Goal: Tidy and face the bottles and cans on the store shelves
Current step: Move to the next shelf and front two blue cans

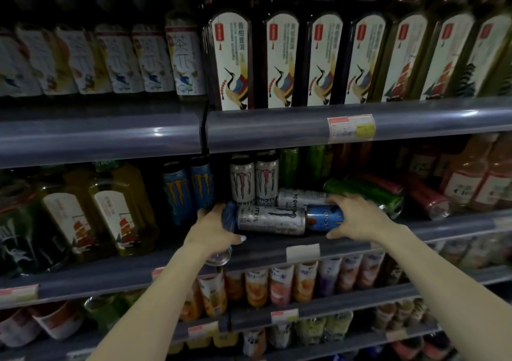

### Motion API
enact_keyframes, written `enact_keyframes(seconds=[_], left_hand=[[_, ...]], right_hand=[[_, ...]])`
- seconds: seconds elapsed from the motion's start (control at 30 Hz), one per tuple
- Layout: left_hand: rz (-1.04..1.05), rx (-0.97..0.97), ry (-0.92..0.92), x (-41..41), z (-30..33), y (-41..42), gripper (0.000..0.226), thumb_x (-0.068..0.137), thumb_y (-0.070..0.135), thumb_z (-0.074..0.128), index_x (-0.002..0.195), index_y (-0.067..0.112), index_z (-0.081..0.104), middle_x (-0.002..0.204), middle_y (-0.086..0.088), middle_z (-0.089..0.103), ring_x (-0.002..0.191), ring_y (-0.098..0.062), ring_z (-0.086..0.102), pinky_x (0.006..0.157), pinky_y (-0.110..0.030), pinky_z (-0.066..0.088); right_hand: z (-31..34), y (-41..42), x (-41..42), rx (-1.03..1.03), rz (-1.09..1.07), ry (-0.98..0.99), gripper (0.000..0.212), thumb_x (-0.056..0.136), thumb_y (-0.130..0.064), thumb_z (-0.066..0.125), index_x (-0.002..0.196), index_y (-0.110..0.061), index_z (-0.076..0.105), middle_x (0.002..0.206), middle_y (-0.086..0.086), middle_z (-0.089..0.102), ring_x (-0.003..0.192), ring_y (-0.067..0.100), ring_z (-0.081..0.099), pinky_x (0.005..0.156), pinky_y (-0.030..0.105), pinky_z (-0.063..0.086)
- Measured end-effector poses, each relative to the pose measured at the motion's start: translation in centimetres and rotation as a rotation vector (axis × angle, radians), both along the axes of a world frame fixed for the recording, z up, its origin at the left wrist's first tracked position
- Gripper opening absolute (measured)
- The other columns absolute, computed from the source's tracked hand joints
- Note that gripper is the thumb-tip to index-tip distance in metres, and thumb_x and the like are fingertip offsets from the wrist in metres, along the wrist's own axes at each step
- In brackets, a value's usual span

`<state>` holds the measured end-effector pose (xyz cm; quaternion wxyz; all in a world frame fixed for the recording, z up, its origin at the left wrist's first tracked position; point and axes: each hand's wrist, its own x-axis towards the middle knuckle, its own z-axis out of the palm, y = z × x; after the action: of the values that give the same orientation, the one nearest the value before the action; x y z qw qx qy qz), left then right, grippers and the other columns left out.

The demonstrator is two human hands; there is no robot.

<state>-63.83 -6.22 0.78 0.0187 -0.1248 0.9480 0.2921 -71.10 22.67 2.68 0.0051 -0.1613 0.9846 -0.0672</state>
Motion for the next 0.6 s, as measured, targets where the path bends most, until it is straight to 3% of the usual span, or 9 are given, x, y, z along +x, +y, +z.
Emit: enact_keyframes(seconds=[0.13,0.3,0.5,0.6], left_hand=[[0.005,0.1,-0.05,-0.1,0.0,-0.1,0.101,0.068,0.039,0.078,0.147,0.028,0.016,0.148,-0.01,0.032,0.132,-0.031,0.036,0.106,-0.039,0.037],[0.02,0.132,-0.06,-0.2,0.1,-0.1,0.109,0.065,0.033,0.083,0.148,0.027,0.013,0.15,-0.007,0.034,0.13,-0.028,0.04,0.102,-0.033,0.04],[0.105,0.146,-0.013,-0.1,-0.1,-0.9,0.106,0.06,0.028,0.085,0.146,0.018,0.023,0.141,-0.009,0.045,0.124,-0.029,0.046,0.095,-0.033,0.043],[0.139,0.163,0.01,0.0,-0.2,-1.5,0.091,0.059,0.029,0.086,0.136,0.012,0.039,0.124,-0.009,0.057,0.111,-0.028,0.055,0.087,-0.034,0.047]], right_hand=[[-0.4,1.2,-0.2,0.068,-0.076,0.028,0.078,0.062,-0.046,0.077,0.13,-0.027,0.043,0.127,0.003,0.053,0.118,0.027,0.047,0.096,0.043,0.038],[-0.2,1.6,-0.3,-0.025,-0.074,0.018,0.072,0.056,-0.039,0.082,0.121,-0.027,0.053,0.113,0.0,0.06,0.104,0.024,0.054,0.086,0.04,0.045],[0.1,2.1,0.7,-0.129,-0.105,0.105,0.075,0.05,-0.042,0.085,0.117,-0.028,0.055,0.11,-0.002,0.063,0.096,0.021,0.058,0.073,0.033,0.049],[1.0,2.4,1.0,-0.247,-0.147,0.146,0.079,0.048,-0.041,0.087,0.117,-0.022,0.052,0.11,0.0,0.063,0.096,0.023,0.059,0.074,0.034,0.049]])
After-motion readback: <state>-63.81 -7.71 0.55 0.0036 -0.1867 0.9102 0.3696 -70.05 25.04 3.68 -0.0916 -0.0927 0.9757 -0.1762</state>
